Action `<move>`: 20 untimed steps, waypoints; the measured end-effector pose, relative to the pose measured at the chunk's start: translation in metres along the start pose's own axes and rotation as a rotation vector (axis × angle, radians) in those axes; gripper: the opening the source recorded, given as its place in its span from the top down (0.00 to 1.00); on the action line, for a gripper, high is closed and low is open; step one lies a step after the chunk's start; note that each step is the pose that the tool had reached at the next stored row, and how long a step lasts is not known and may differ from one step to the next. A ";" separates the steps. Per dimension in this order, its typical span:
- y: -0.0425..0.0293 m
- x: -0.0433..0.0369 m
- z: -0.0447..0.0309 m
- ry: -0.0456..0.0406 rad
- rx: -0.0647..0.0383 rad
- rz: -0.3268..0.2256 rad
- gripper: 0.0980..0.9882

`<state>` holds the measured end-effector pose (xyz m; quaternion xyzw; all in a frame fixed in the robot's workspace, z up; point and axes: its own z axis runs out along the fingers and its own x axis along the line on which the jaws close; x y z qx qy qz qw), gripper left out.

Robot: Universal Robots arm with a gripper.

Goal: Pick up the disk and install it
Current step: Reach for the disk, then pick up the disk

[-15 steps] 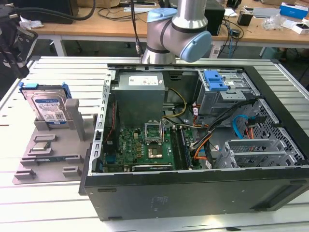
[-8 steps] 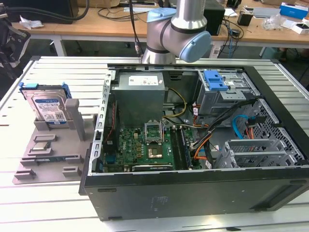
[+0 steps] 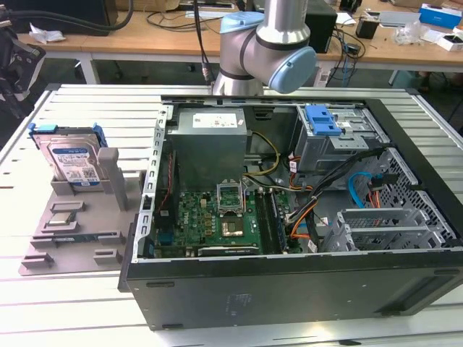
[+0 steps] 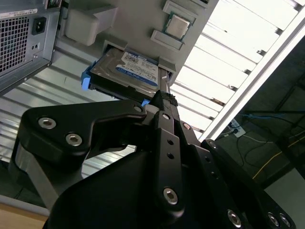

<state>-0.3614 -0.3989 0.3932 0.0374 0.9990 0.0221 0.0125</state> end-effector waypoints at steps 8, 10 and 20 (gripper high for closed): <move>0.0000 0.0001 0.0000 0.0028 -0.001 -0.062 0.99; 0.0000 0.0001 0.0000 0.0040 -0.002 -0.091 0.99; 0.0000 0.0001 0.0000 0.0079 -0.004 -0.176 0.99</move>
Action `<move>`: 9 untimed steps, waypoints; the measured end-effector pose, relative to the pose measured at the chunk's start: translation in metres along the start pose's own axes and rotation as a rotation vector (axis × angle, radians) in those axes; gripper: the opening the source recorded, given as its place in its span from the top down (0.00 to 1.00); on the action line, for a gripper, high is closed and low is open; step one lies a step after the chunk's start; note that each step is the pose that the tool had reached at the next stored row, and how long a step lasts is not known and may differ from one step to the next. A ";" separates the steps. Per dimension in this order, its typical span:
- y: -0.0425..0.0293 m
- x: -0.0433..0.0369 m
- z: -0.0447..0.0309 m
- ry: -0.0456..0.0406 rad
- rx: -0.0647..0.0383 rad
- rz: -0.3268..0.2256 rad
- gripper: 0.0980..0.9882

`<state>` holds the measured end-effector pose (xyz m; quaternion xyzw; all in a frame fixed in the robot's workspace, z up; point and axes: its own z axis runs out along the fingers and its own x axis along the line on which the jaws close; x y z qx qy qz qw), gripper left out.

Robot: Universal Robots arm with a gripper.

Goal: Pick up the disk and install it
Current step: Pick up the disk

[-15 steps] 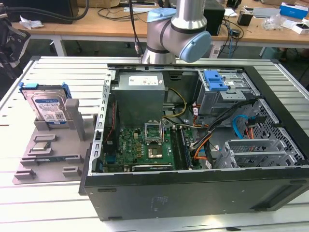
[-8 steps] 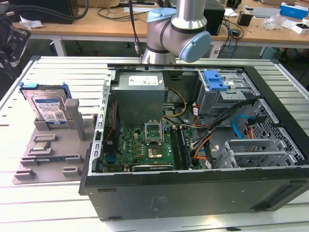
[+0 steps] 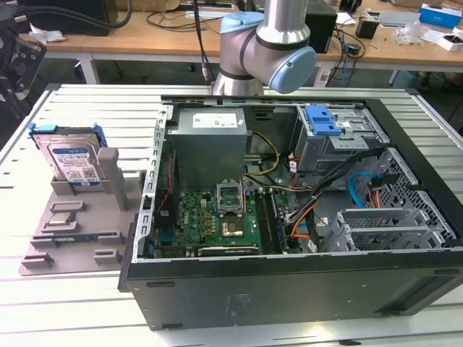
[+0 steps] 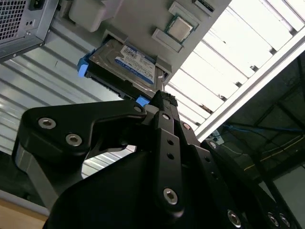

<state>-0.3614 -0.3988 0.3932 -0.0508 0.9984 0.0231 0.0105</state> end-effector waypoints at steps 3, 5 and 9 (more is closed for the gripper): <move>0.0000 0.0000 0.0000 0.0020 -0.001 -0.043 0.99; 0.0000 0.0000 0.0000 0.0033 -0.002 -0.072 0.99; 0.0000 0.0000 0.0000 0.0050 -0.003 -0.111 0.99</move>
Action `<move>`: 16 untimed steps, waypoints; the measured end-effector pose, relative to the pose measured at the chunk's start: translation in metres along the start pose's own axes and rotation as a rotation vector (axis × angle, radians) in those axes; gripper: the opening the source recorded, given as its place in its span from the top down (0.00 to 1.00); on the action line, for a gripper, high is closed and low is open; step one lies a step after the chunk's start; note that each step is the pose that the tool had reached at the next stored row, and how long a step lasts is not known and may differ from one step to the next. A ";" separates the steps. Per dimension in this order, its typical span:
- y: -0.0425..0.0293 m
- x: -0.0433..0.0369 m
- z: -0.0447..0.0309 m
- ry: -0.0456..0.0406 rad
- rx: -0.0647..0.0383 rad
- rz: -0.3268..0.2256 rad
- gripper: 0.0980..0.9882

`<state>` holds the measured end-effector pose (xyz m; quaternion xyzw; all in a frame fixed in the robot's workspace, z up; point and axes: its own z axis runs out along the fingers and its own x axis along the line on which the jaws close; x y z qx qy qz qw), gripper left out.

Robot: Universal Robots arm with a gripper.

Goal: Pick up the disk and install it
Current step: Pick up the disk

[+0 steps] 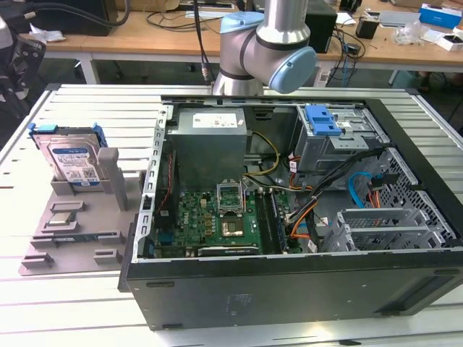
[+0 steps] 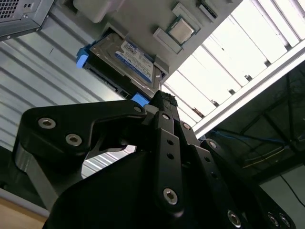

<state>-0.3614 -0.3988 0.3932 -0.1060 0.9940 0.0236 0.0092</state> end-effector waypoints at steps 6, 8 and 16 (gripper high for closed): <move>0.0000 0.0000 0.0000 0.0019 -0.001 -0.042 0.99; 0.0000 0.0000 0.0000 0.0032 -0.002 -0.071 0.99; 0.0000 0.0000 0.0000 0.0070 -0.004 -0.156 0.99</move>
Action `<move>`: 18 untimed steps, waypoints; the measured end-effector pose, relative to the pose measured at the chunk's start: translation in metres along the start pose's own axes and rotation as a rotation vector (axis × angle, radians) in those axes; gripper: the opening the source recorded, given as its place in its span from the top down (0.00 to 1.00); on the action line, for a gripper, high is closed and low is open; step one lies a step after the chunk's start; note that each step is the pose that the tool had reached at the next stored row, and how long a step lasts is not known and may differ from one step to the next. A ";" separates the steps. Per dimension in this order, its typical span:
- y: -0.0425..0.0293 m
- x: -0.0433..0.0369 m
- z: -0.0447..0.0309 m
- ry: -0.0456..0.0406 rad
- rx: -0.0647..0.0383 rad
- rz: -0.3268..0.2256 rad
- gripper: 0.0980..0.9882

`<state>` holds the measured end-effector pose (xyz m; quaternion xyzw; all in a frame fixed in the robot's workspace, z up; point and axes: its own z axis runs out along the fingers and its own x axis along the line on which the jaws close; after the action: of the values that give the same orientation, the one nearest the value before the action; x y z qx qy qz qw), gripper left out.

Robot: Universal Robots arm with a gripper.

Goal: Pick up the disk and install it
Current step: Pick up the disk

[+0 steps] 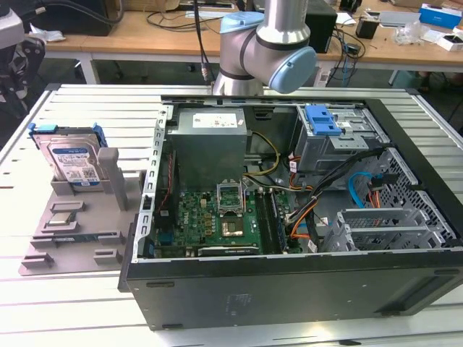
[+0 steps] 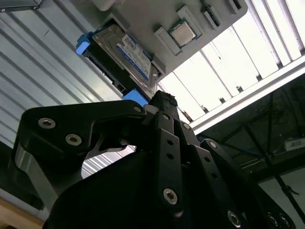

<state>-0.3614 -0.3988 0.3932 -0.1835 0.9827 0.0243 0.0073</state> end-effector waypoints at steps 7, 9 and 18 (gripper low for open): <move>0.0000 0.0000 0.0000 0.0035 -0.002 -0.076 0.99; 0.0000 0.0000 0.0000 0.0042 -0.002 -0.092 0.99; 0.0000 0.0000 0.0000 0.0078 -0.004 -0.173 0.99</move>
<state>-0.3614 -0.3989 0.3932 -0.2678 0.9631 0.0248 0.0052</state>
